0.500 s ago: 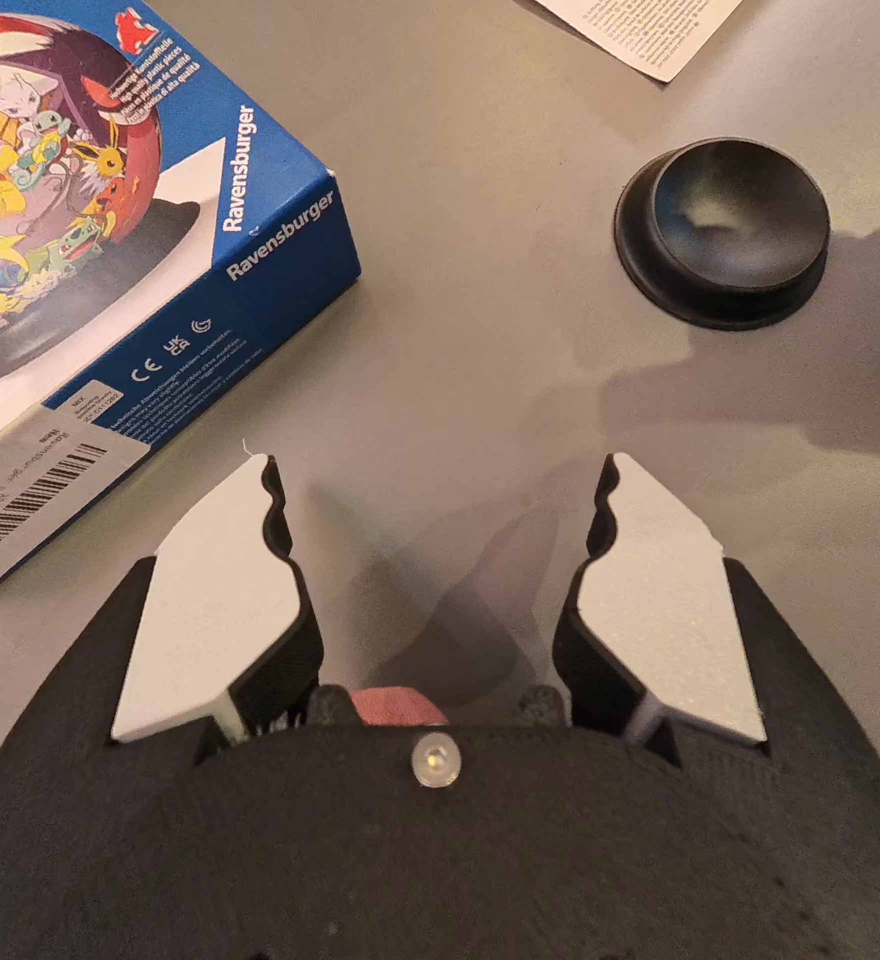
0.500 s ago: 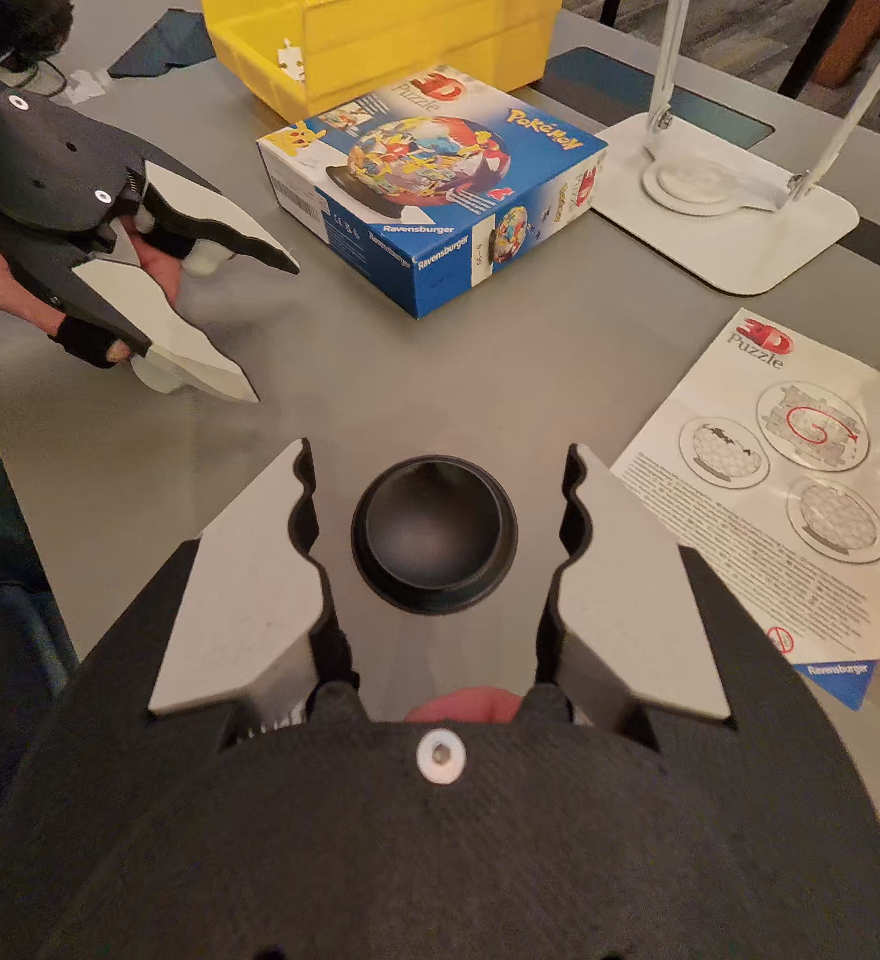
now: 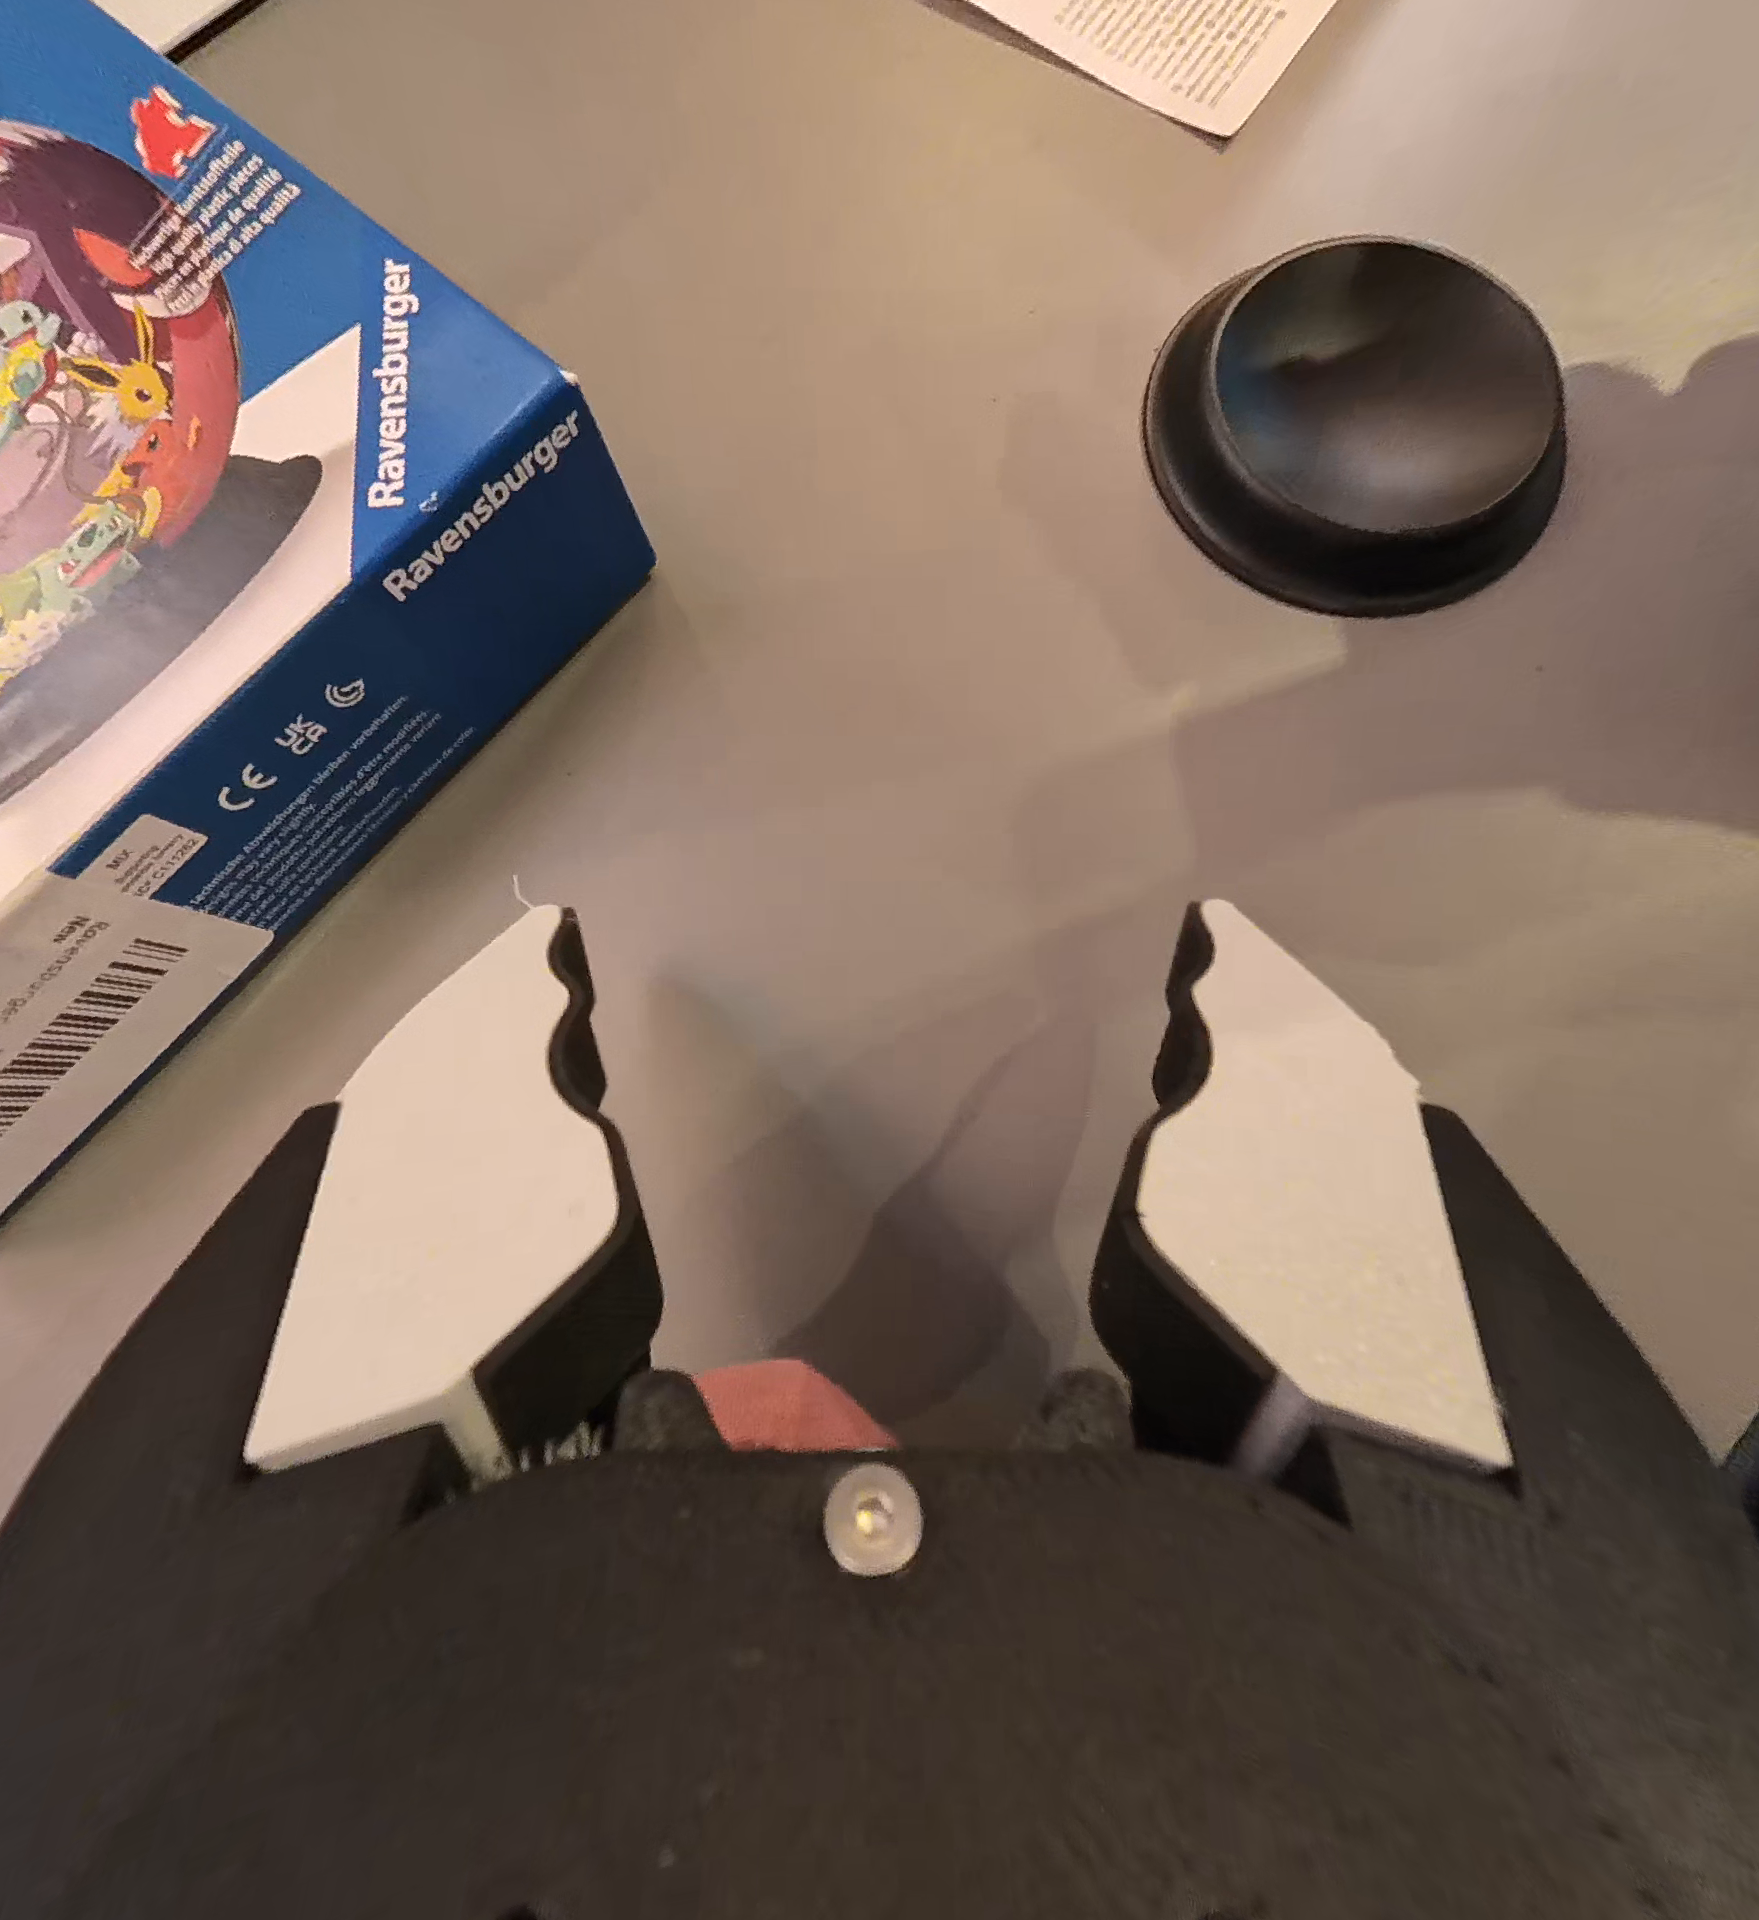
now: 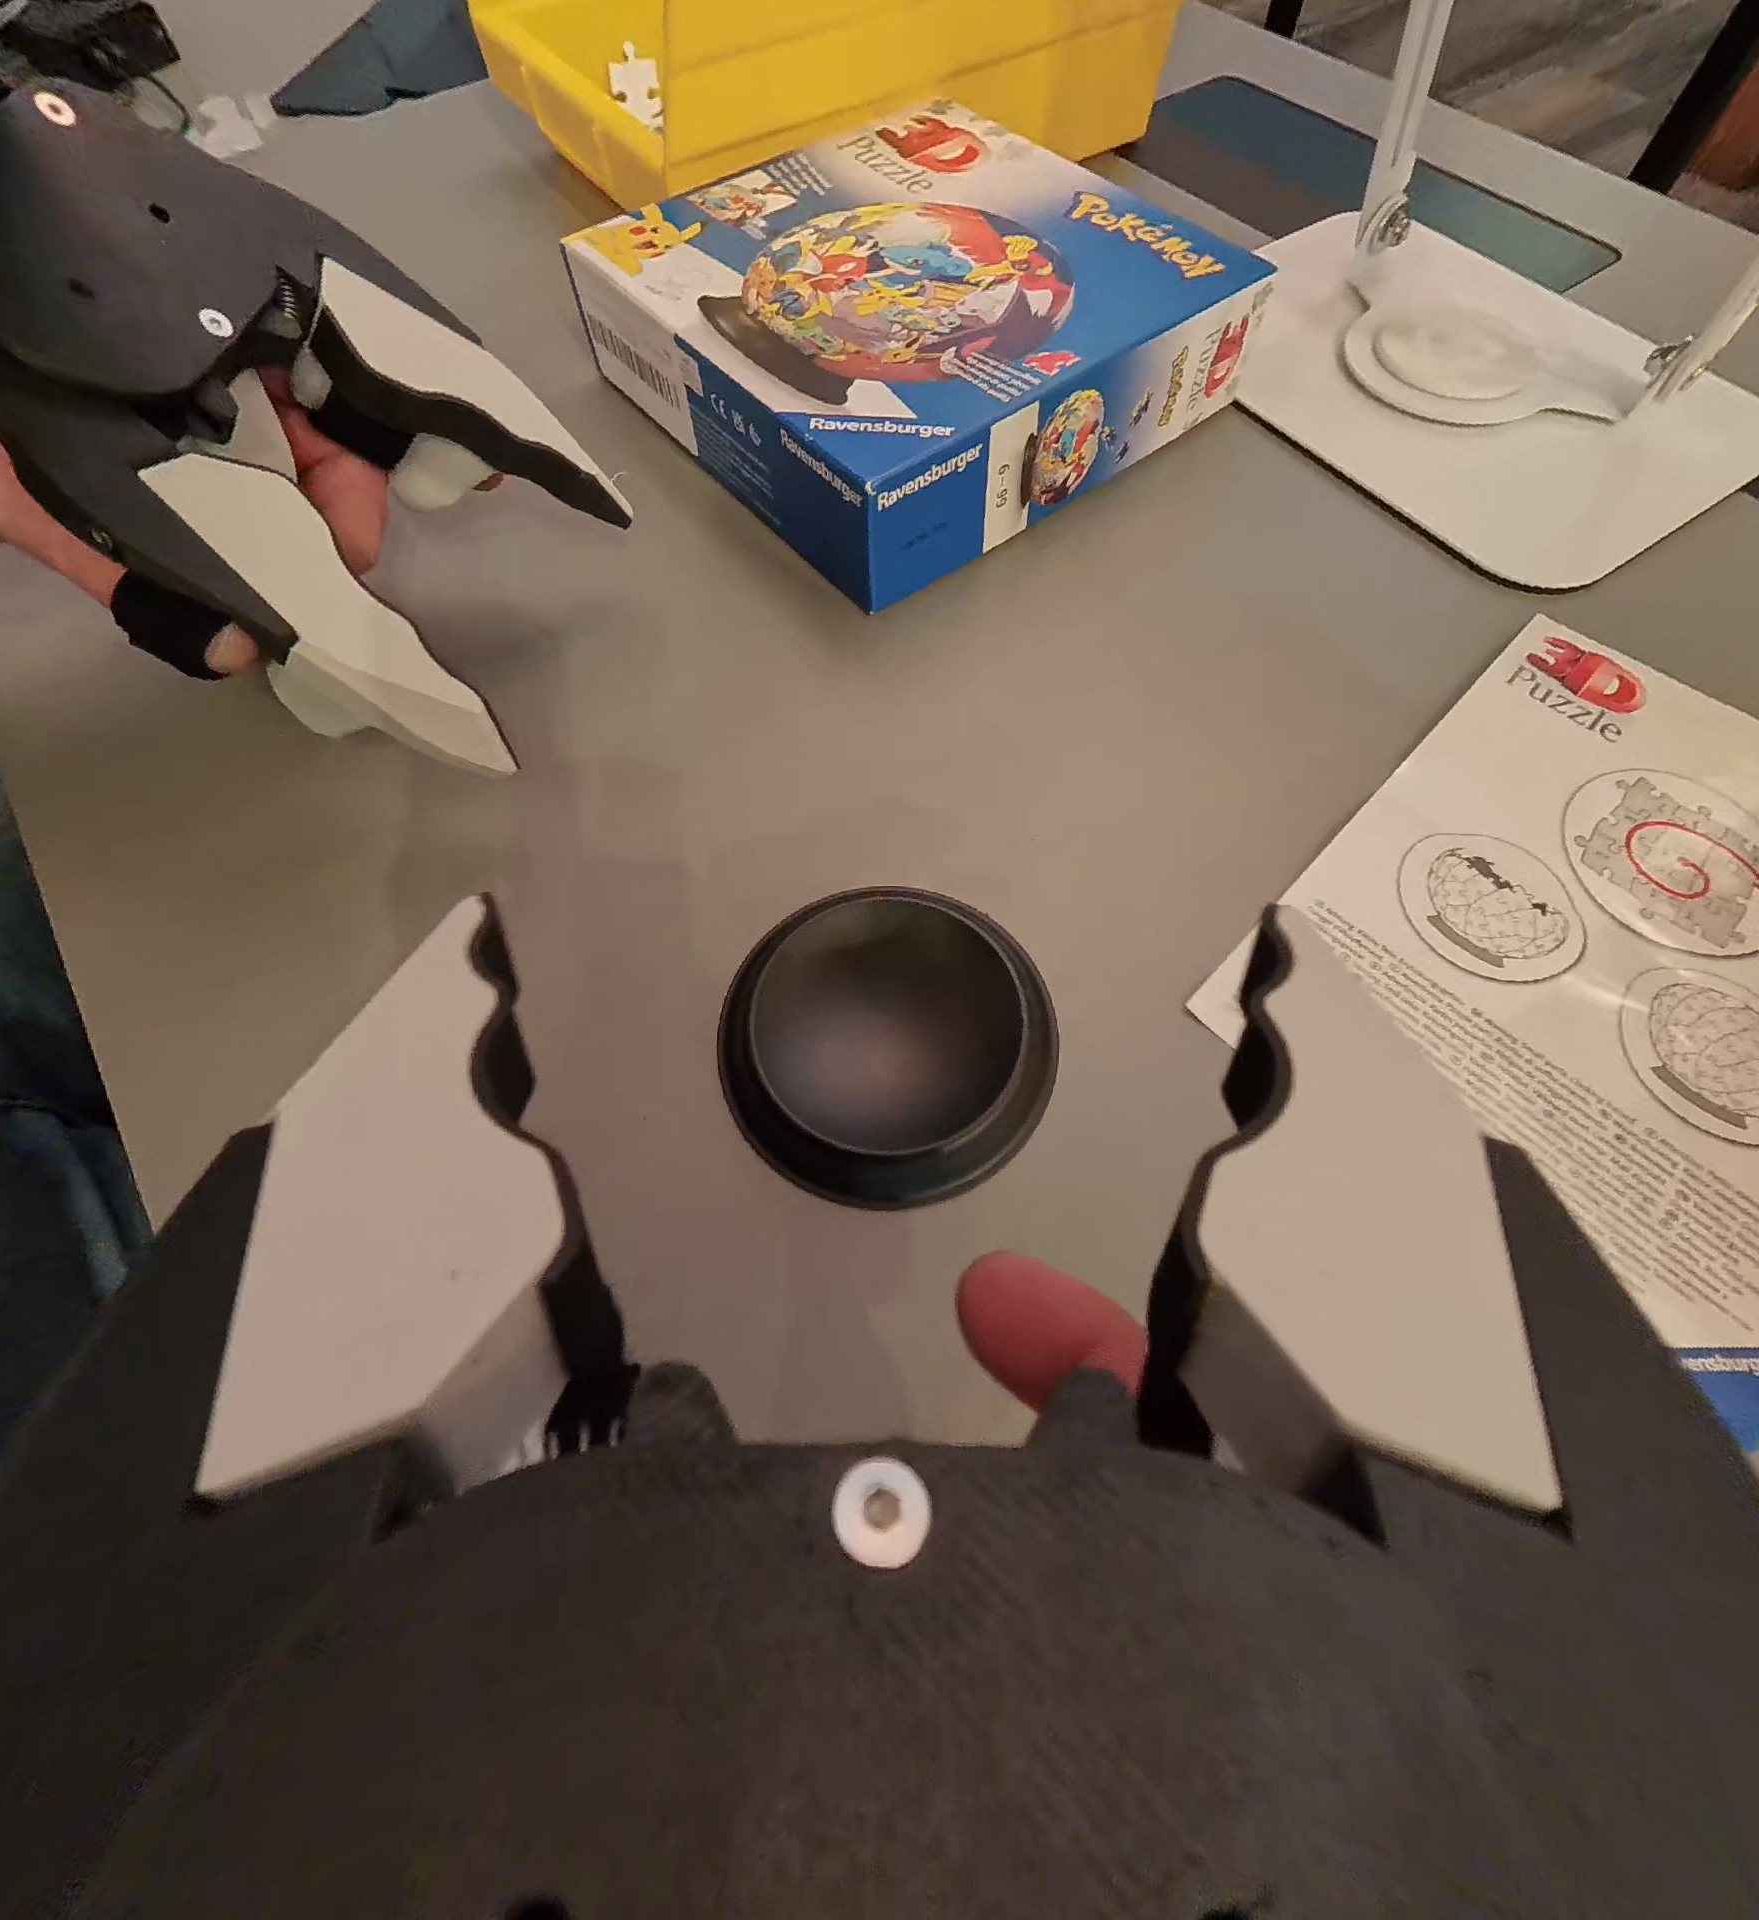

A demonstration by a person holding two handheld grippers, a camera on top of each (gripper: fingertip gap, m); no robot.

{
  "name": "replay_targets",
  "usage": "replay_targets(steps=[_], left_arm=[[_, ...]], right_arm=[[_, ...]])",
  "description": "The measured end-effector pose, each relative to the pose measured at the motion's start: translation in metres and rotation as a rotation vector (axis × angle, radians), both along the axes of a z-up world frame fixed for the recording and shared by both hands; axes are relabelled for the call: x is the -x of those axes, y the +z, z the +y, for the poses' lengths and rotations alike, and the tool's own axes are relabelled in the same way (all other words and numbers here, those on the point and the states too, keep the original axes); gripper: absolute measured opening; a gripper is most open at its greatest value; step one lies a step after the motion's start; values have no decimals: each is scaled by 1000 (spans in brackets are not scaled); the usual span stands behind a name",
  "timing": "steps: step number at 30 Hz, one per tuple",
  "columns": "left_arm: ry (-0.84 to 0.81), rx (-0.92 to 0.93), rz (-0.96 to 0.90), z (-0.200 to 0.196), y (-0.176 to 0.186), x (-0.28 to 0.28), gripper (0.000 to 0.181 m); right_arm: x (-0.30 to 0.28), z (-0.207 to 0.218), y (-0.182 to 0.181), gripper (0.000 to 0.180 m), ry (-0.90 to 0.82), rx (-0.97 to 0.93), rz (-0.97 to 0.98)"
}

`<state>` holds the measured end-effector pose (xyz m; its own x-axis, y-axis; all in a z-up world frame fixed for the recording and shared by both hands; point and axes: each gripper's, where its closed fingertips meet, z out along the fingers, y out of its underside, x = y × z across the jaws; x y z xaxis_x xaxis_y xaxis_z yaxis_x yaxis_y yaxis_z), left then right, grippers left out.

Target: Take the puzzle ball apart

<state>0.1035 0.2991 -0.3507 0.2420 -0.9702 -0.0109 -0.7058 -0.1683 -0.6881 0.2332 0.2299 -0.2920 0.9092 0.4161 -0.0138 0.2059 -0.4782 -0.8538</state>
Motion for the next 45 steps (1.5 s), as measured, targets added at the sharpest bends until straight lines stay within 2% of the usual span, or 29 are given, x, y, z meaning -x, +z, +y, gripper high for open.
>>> replay_targets(steps=[2, 3, 6, 14, 19, 26, 30, 33, 35, 37, 41, 43, 45], left_arm=[[3, 9, -2, 1, 0, 0, 107], [9, 13, -5, 1, 0, 0, 110], [23, 9, -12, 3, 1, -1, 122], [44, -27, -18, 7, 9, -2, 119], [54, -37, 5, 9, 8, 0, 111], [79, -44, 3, 12, 12, -1, 112], [102, -38, 21, 15, 15, -1, 104], [104, -28, 15, 13, 21, -3, 93], [106, -31, 13, 14, 24, -4, 79], [103, -33, 12, 14, 27, -4, 73], [116, -54, 45, 18, 26, 0, 71], [122, -26, 32, 16, 29, -1, 72], [131, -75, 47, 21, 31, 1, 72]], right_arm=[[-1, -2, -3, 149, 0, 10, -5], [-1, -2, -3, 151, 0, 7, -2], [-5, -2, 0, 147, -23, -13, -15], [-6, 6, 7, 136, -68, -22, -49], [0, 14, 16, 129, -85, -58, -47], [6, 27, 26, 129, -102, -63, -116], [11, 37, 26, 116, -112, -40, -179], [24, 46, 42, 93, -98, -80, -133], [28, 50, 38, 100, -92, -38, -185], [33, 53, 31, 107, -71, 9, -245], [41, 57, 31, 97, -49, 4, -364], [58, 59, 47, 88, -19, -71, -304], [72, 59, 58, 89, 6, -94, -217]])
